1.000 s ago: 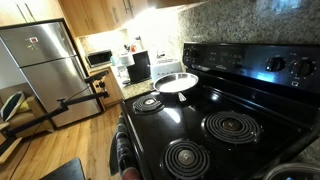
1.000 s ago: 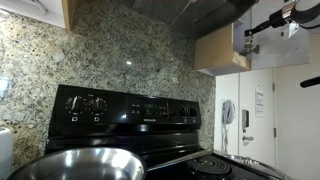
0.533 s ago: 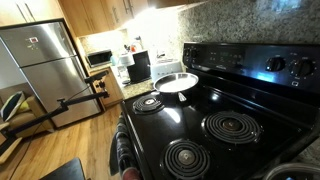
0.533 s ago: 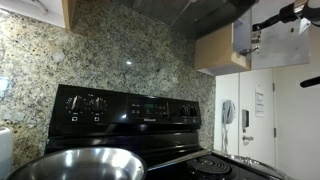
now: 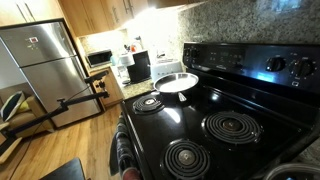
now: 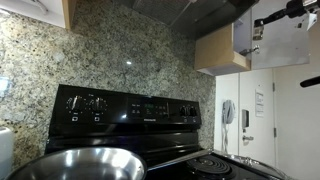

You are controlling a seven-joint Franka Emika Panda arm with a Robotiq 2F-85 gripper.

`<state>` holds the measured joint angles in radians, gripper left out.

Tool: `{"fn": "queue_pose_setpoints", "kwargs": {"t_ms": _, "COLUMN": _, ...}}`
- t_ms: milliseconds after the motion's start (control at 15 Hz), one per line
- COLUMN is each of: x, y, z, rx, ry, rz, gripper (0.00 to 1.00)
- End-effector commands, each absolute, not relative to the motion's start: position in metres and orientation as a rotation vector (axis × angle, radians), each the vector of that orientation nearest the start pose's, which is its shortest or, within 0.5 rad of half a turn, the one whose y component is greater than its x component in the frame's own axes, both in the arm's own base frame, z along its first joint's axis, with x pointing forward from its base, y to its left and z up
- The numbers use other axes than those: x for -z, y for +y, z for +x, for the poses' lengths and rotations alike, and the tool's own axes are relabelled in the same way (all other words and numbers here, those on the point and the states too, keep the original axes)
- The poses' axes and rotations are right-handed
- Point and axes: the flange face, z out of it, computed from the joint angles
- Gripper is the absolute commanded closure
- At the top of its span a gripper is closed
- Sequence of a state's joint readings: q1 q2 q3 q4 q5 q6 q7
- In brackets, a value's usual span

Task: Take the object from the top unit and put it on the stove

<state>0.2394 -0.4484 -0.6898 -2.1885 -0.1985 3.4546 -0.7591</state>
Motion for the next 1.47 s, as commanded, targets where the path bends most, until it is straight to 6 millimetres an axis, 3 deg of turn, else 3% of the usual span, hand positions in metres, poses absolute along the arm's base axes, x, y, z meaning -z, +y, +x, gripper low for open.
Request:
{"fn": "queue_pose_setpoints", "kwargs": {"t_ms": 0, "x": -0.700, "y": -0.234, "z": 0.388, "rx": -1.717, "ry": 0.352, "rz": 1.827, "gripper": 0.68}}
{"fn": "queue_pose_setpoints", "kwargs": {"t_ms": 267, "x": -0.684, "y": -0.210, "z": 0.401, "rx": -1.810, "ry": 0.445, "rz": 1.908, "gripper": 0.68}}
{"fn": "queue_pose_setpoints", "kwargs": {"t_ms": 467, "x": -0.682, "y": -0.200, "z": 0.412, "rx": -1.812, "ry": 0.511, "rz": 1.917, "gripper": 0.68}}
{"fn": "queue_pose_setpoints", "kwargs": {"t_ms": 533, "x": -0.680, "y": -0.205, "z": 0.413, "rx": -1.801, "ry": 0.460, "rz": 1.908, "gripper": 0.68}}
{"fn": "queue_pose_setpoints", "kwargs": {"t_ms": 600, "x": -0.679, "y": -0.203, "z": 0.414, "rx": -1.806, "ry": 0.465, "rz": 1.911, "gripper": 0.43}}
{"fn": "queue_pose_setpoints", "kwargs": {"t_ms": 1067, "x": -0.679, "y": -0.205, "z": 0.414, "rx": -1.803, "ry": 0.461, "rz": 1.913, "gripper": 0.43}}
{"fn": "queue_pose_setpoints", "kwargs": {"t_ms": 1133, "x": -0.677, "y": -0.204, "z": 0.414, "rx": -1.807, "ry": 0.468, "rz": 1.906, "gripper": 0.68}}
{"fn": "queue_pose_setpoints", "kwargs": {"t_ms": 1400, "x": -0.661, "y": -0.192, "z": 0.418, "rx": -1.802, "ry": 0.485, "rz": 1.928, "gripper": 0.68}}
